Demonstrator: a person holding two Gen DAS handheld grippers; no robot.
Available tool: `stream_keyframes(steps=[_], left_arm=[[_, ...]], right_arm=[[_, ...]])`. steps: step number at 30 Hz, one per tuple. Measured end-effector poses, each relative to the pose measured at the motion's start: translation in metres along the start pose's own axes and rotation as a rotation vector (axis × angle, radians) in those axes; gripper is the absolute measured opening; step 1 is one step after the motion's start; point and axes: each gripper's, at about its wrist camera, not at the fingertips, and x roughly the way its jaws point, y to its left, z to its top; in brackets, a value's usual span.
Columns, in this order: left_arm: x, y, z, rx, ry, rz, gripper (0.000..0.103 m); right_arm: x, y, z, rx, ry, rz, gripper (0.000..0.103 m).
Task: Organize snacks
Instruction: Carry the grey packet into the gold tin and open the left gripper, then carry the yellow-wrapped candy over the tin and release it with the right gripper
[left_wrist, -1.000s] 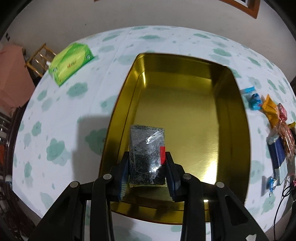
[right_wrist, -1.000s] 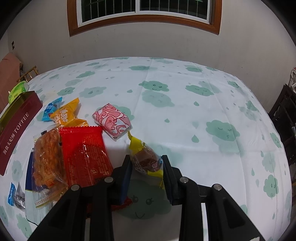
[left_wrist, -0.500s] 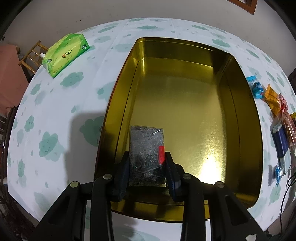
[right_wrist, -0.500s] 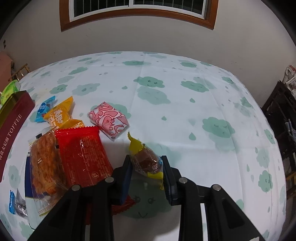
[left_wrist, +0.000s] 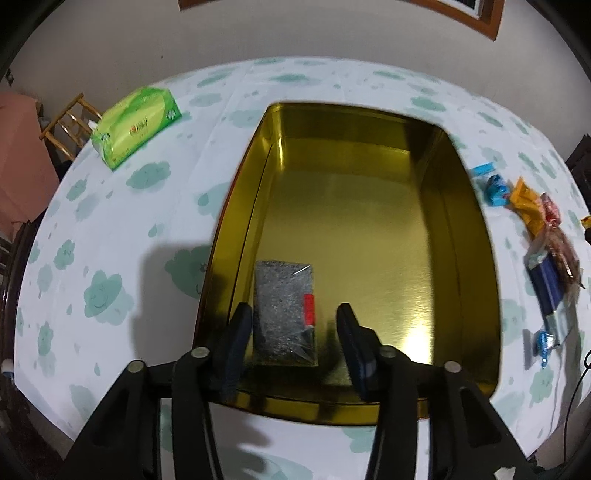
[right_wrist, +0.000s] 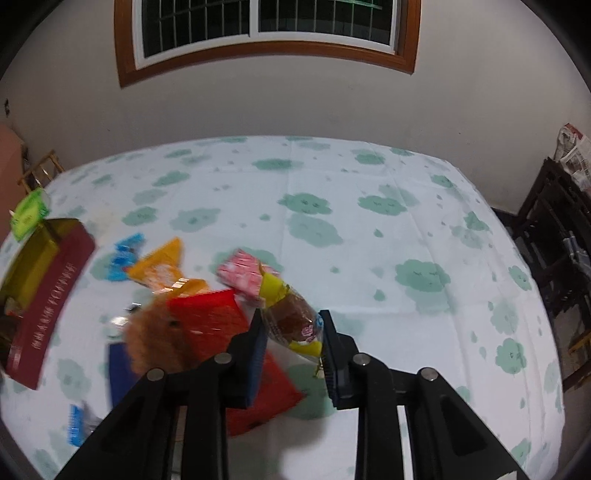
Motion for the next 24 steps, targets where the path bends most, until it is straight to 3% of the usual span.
stream_keyframes(steps=[12, 18, 24], left_arm=[[-0.047, 0.0, -0.009, -0.057, -0.14, 0.002, 0.074], [-0.062, 0.024, -0.016, -0.128, -0.169, 0.053, 0.078], [-0.064, 0.05, -0.031, -0.209, -0.149, 0.087, 0.078]], right_arm=[[-0.03, 0.077, 0.004, -0.081, -0.032, 0.135, 0.027], [-0.041, 0.137, 0.001, -0.136, -0.034, 0.249, 0.027], [-0.044, 0.201, -0.004, -0.216, -0.025, 0.349, 0.027]])
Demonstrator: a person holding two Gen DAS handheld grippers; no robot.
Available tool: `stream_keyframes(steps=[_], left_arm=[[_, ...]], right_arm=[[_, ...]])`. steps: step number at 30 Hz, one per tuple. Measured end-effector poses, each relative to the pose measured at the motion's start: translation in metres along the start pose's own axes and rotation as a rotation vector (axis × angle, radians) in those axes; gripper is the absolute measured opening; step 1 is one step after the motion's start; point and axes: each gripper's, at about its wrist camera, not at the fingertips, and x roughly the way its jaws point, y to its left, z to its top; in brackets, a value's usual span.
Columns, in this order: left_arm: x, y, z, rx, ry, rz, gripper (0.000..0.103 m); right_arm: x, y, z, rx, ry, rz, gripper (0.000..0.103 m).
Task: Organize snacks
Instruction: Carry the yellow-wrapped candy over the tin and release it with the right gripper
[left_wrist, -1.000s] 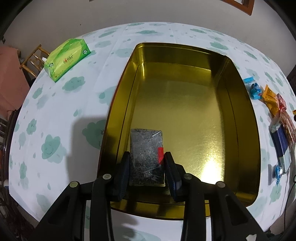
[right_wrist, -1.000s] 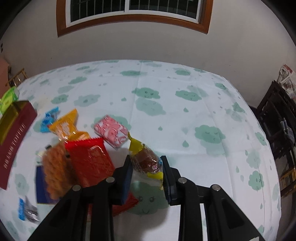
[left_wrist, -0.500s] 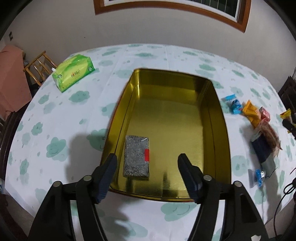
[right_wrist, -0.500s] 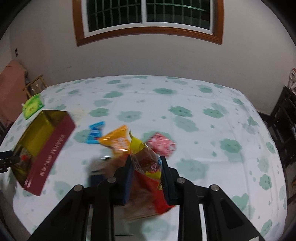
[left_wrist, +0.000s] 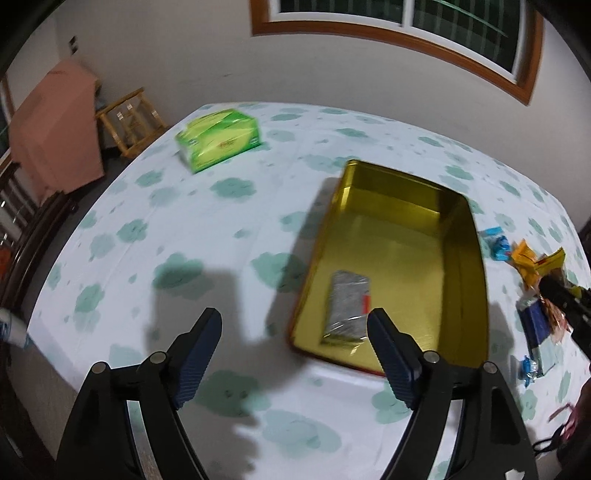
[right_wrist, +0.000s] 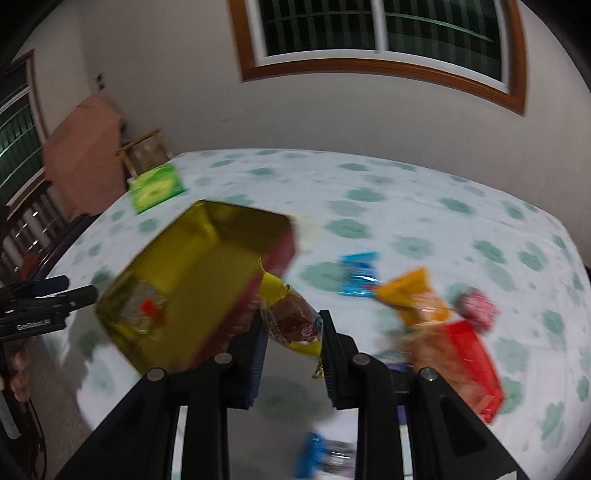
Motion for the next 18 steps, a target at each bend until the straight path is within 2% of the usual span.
stream_keyframes(steps=[7, 18], left_arm=[[0.001, 0.023, -0.011, -0.051, 0.021, 0.05, 0.078], [-0.004, 0.051, -0.017, -0.133, 0.029, 0.097, 0.078]], right_arm=[[0.023, 0.049, 0.005, -0.077, 0.023, 0.058, 0.027], [0.057, 0.089, 0.002, -0.196, 0.102, 0.079, 0.027]])
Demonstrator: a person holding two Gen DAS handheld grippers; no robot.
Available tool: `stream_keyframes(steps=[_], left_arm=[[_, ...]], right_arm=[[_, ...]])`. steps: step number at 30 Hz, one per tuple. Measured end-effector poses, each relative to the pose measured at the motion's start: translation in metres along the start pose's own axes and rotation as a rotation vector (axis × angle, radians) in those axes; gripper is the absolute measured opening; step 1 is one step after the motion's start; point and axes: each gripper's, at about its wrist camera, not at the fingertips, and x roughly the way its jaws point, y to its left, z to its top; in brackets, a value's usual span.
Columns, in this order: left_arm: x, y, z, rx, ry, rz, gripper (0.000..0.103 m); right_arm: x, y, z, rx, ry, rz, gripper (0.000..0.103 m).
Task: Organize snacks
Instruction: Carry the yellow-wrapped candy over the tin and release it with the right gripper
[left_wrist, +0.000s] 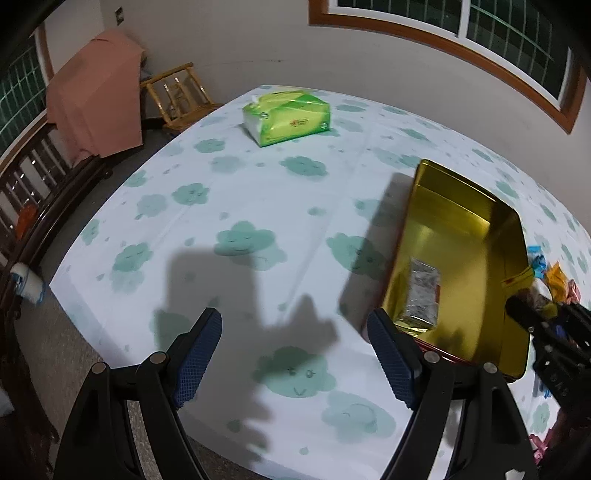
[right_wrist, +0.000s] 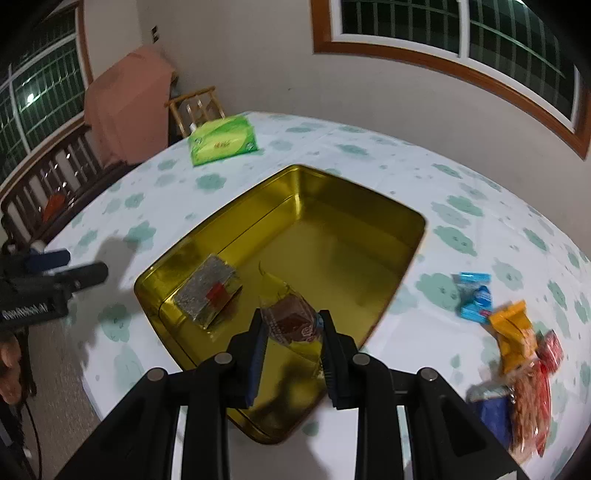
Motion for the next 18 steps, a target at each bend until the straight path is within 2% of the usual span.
stream_keyframes(steps=[12, 18], left_arm=[[-0.003, 0.029, -0.004, -0.084, 0.011, 0.013, 0.078], [-0.004, 0.034, -0.009, -0.095, 0.022, 0.013, 0.078]], right_arm=[[0.019, 0.012, 0.004, -0.053, 0.036, -0.018, 0.027], [0.027, 0.015, 0.005, -0.061, 0.048, -0.022, 0.027]])
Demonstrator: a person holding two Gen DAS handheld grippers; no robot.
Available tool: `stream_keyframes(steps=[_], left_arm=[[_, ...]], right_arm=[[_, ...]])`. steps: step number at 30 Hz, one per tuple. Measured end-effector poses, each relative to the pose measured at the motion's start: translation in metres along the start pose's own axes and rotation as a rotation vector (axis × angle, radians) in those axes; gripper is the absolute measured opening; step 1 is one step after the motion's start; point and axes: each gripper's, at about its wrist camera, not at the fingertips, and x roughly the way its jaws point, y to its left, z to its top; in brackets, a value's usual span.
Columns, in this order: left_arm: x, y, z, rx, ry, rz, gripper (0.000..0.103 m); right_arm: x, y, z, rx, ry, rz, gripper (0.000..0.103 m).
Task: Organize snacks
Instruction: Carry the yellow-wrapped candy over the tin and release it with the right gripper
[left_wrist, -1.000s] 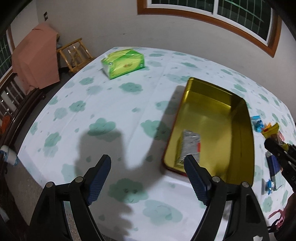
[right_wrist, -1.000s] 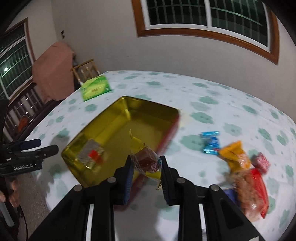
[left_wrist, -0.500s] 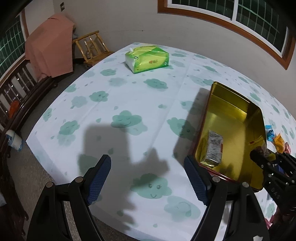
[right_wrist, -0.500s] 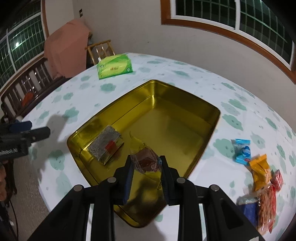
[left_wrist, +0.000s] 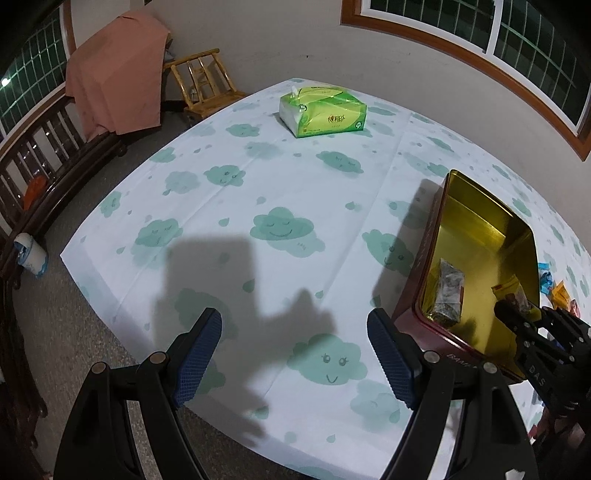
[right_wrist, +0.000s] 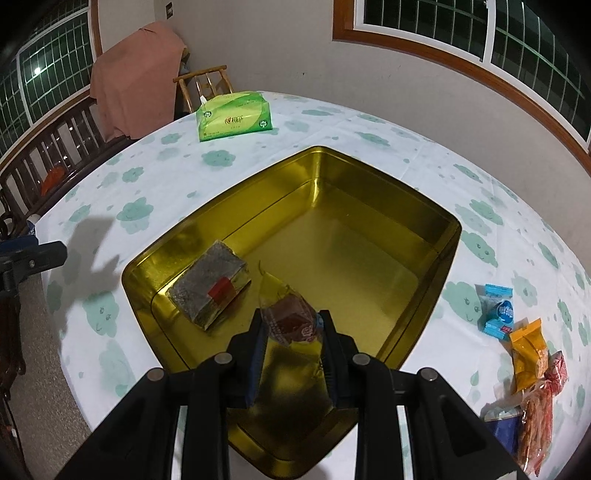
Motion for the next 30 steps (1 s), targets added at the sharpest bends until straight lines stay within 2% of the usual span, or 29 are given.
stream_keyframes(steps=[16, 18, 24, 30], left_arm=[[0.005, 0.005, -0.02, -0.017, 0.05, -0.008, 0.078], [0.004, 0.003, -0.02, -0.015, 0.049, -0.012, 0.078], [0.0, -0.013, -0.021, 0.014, 0.041, -0.03, 0.078], [-0.008, -0.041, -0.023, 0.069, 0.025, -0.078, 0.078]], right_arm=[[0.015, 0.005, 0.001, 0.004, 0.022, -0.001, 0.028], [0.014, 0.004, 0.001, 0.012, 0.019, 0.019, 0.029], [-0.003, 0.0, 0.0, 0.04, -0.019, 0.05, 0.039], [-0.042, -0.017, -0.009, 0.06, -0.076, 0.056, 0.04]])
